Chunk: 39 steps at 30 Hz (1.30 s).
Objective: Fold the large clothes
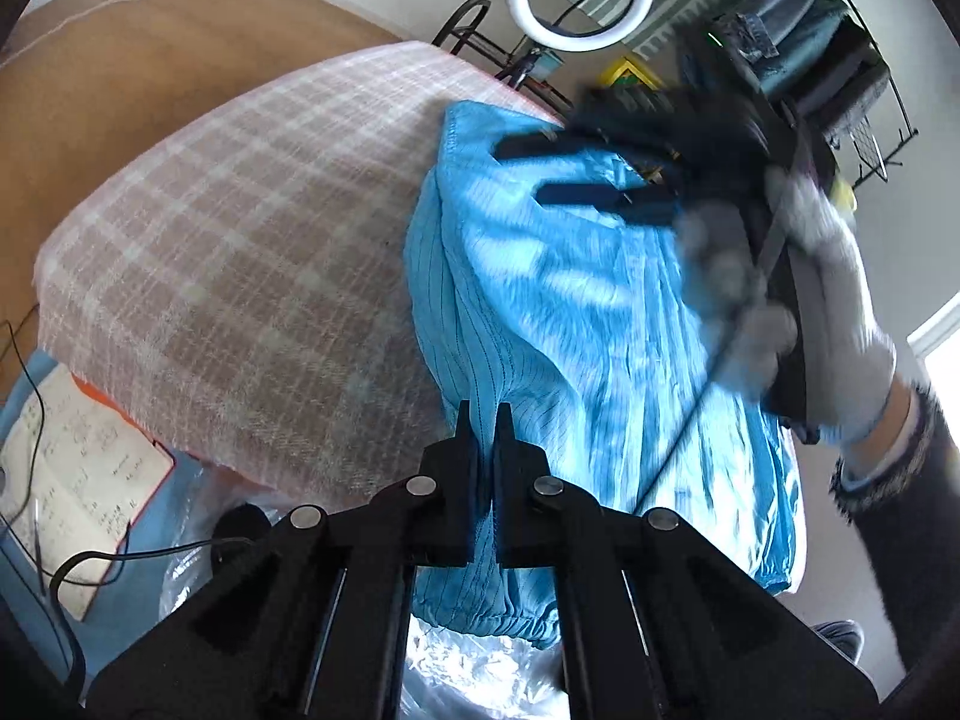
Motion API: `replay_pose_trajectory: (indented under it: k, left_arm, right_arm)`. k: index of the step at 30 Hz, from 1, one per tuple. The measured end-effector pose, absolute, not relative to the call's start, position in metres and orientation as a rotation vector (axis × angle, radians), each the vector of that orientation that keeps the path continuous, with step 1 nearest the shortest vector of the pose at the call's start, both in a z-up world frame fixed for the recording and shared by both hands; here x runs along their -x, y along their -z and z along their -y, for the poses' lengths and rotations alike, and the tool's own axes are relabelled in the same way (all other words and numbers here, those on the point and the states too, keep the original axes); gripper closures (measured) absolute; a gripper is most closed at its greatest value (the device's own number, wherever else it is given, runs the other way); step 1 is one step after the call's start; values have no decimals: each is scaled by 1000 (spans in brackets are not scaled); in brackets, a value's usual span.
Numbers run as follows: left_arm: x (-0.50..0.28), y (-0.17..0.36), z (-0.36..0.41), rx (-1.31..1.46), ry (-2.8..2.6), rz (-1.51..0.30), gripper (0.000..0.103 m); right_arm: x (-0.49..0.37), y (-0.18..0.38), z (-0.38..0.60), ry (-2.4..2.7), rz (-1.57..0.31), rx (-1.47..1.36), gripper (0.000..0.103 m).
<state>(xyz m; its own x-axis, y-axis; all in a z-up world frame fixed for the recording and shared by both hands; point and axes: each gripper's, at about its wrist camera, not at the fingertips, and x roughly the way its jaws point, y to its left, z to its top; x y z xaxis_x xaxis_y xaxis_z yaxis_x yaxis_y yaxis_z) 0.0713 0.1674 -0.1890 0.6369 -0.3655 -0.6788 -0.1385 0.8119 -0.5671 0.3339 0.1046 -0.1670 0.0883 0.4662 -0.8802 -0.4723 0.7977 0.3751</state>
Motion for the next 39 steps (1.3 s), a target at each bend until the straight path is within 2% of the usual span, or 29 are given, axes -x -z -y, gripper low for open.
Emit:
replay_pose_trajectory:
  k: [6,19,21,23,24,26,31,39]
  left_arm:
    - [-73,176,-151,551,160,-861,102]
    - [-76,170,-138,490,182,-854,103]
    - [-76,167,-134,471,185,-849,103]
    - [-76,165,-131,458,191,-846,103]
    - [-76,164,-130,454,192,-846,103]
    - [-76,162,-127,452,200,-843,103]
    - [-74,152,-115,408,214,-821,103]
    - [-70,134,-89,347,275,-783,103]
  right_arm:
    - [-355,178,-144,-603,-1380,94,47]
    - [-371,211,-174,-440,-1405,305,48]
    - [-371,216,-174,-433,-1409,324,55]
    - [-370,218,-172,-414,-1391,354,69]
    - [-370,218,-171,-410,-1382,363,72]
    - [-372,216,-165,-404,-1371,359,95]
    - [-374,209,-137,-449,-1354,219,101]
    - [-373,181,-42,-556,-1255,-277,102]
